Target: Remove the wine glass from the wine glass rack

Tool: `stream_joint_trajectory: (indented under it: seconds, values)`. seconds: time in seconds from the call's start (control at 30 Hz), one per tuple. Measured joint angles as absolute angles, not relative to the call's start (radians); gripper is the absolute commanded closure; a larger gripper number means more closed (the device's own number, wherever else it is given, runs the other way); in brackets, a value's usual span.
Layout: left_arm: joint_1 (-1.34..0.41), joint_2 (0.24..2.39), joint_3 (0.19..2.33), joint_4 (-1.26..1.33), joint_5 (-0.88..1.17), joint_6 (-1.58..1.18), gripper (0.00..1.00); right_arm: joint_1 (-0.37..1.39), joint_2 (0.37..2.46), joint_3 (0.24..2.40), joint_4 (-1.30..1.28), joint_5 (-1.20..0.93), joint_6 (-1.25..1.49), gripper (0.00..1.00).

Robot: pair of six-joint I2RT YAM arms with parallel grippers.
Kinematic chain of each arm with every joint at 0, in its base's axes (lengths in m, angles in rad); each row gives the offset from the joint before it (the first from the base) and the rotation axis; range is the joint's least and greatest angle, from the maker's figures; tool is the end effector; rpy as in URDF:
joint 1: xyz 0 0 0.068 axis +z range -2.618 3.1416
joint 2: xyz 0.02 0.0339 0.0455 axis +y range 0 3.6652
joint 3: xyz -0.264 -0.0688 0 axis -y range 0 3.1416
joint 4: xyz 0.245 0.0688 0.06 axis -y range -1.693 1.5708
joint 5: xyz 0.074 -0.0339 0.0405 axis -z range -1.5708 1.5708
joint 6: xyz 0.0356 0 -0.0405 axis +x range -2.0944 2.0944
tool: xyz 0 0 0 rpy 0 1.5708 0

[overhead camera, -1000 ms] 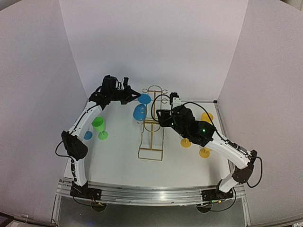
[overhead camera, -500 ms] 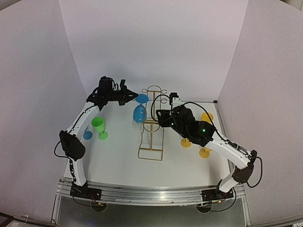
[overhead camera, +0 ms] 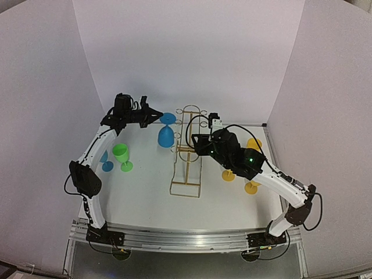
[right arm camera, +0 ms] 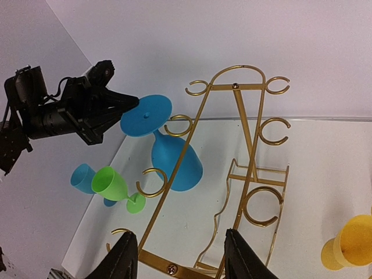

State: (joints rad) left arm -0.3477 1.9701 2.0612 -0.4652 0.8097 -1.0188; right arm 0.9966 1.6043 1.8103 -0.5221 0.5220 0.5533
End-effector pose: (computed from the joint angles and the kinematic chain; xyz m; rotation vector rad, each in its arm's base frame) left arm 0.4170 -0.1786 0.4028 -0.1137 2.2135 -1.6227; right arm 0.2083 0.2893 0.4536 -0.0572 1.8839 0.5856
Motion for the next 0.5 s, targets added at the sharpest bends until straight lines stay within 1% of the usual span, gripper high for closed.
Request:
stream_joint_trajectory:
  seconds: [0.13,0.23,0.33,0.37,0.5]
  values:
    - [-0.344,1.968,2.103,-0.552,0.798,-0.843,1.0,0.997,1.604,1.81,-0.523,0.522,0.553,0.54]
    - [-0.341,1.933,2.137,-0.639,0.758,-0.608,1.0,0.997,1.604,1.81,-0.524,0.522,0.551,0.54]
    - [-0.344,1.837,2.126,-0.706,0.705,-0.333,1.0,0.997,1.604,1.81,-0.524,0.522,0.55,0.55]
    - [-0.349,1.788,2.102,-0.713,0.688,-0.221,1.0,0.997,1.604,1.81,-0.524,0.522,0.549,0.55]
    - [-0.412,1.502,1.871,-0.701,0.63,0.239,1.0,0.997,1.605,1.815,-0.526,0.52,0.545,0.54]
